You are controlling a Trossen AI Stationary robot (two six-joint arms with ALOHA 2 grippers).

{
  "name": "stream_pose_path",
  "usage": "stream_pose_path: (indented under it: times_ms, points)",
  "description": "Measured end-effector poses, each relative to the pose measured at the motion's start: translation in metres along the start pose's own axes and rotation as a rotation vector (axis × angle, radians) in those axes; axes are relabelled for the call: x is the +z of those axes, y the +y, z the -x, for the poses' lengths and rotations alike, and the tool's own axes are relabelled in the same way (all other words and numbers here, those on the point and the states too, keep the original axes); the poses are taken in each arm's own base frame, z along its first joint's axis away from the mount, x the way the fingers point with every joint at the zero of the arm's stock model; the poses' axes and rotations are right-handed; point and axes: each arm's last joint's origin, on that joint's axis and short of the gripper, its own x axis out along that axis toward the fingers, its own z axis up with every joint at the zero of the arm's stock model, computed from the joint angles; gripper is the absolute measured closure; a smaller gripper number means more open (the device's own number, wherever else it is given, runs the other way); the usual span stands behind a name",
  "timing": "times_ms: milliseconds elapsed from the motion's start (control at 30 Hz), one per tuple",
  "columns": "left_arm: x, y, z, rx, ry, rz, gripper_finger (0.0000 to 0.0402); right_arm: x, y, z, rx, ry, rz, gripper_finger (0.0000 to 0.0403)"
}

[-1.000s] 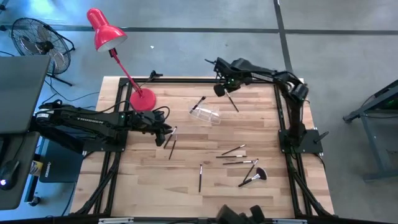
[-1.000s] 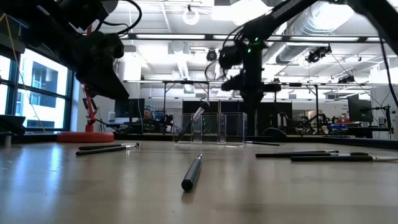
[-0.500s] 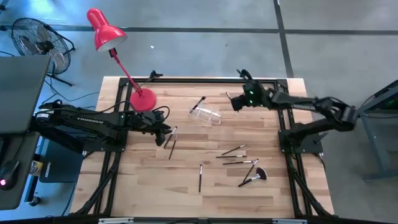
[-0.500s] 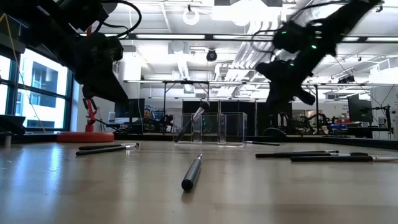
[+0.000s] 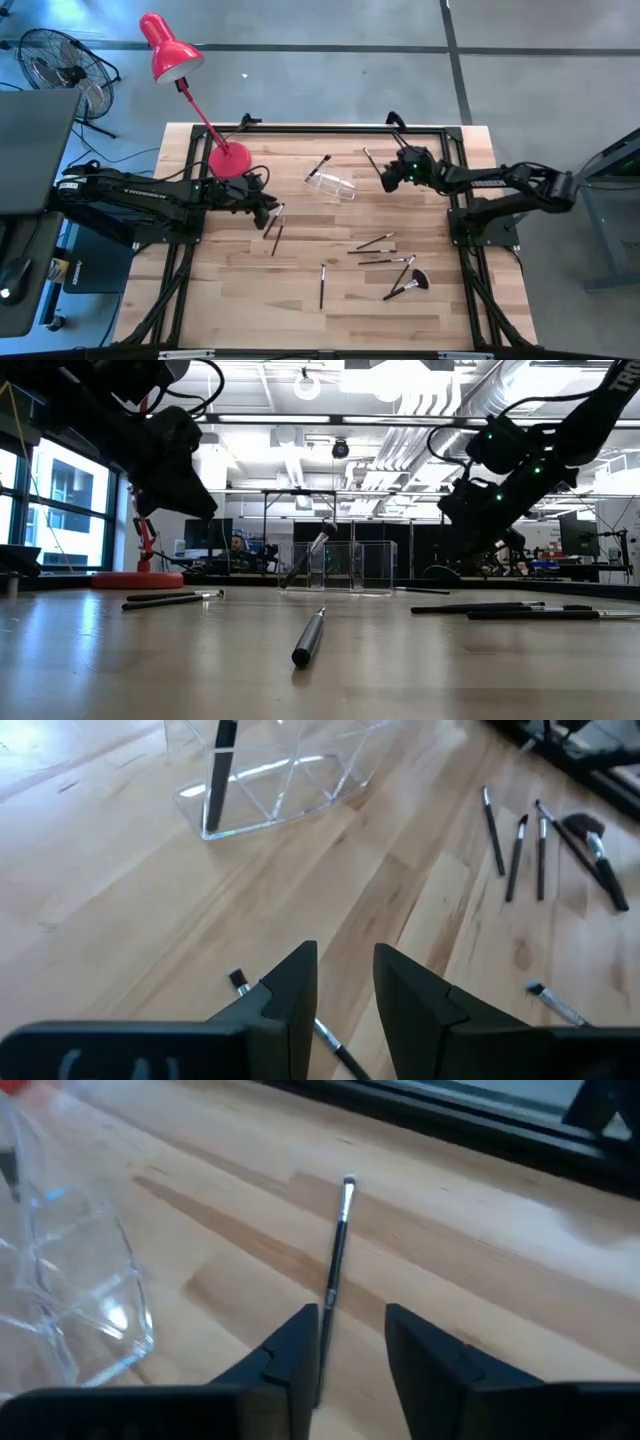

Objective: Put items in baskets/containers
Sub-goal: Put the eyeshadow brush into the transparent organizer

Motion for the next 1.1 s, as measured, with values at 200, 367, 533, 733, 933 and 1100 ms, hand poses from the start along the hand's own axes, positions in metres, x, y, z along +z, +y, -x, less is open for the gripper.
stream_pose_path:
  times_ms: [200,367,533,733,933,1100]
  points:
    - [0.002,-0.001,0.0,-0.001,-0.019,0.065,0.0302,-0.005,0.003,-0.018,0.032,0.014,0.048,0.0279]
    - [0.002,-0.001,0.0,-0.005,-0.019,0.09,0.0302,-0.017,0.003,-0.035,0.043,0.05,0.066,0.0279]
    - [0.001,-0.001,0.0,-0.02,-0.006,0.099,0.0302,-0.025,0.002,-0.047,0.049,0.063,0.084,0.0279]
    - [0.001,-0.001,0.0,-0.02,-0.006,0.12,0.0302,-0.037,-0.002,-0.053,-0.015,0.147,0.121,0.0301]
    - [0.001,-0.001,0.0,-0.02,-0.005,0.121,0.0302,-0.042,-0.003,-0.051,-0.017,0.201,0.068,0.0391]
    - [0.001,-0.001,0.0,-0.019,-0.004,0.12,0.0302,-0.043,0.003,-0.043,-0.002,0.237,-0.016,0.0397]
